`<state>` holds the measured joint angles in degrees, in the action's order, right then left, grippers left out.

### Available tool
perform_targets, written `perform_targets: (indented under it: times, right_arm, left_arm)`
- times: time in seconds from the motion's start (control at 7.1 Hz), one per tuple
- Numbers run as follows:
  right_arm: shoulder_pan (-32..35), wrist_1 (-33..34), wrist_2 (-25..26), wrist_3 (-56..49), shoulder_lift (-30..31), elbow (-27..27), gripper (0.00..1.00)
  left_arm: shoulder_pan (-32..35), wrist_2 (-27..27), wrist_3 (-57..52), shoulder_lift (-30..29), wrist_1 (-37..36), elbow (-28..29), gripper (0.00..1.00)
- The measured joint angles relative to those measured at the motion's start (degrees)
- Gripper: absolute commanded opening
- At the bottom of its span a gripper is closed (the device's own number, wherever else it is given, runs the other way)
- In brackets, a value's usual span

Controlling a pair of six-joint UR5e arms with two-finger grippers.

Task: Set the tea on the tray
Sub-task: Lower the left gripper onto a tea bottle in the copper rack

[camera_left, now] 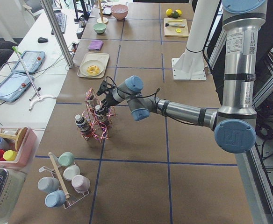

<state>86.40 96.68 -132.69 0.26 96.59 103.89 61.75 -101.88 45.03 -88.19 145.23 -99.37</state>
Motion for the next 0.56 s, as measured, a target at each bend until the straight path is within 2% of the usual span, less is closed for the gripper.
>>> perform_targets:
  times: [0.56]
  right_arm:
    - [0.0, 0.0, 0.06, -0.08, 0.0, -0.14, 1.0]
  left_arm:
    - [-0.14, -0.04, -0.54, -1.02, -0.11, 1.04, 0.67]
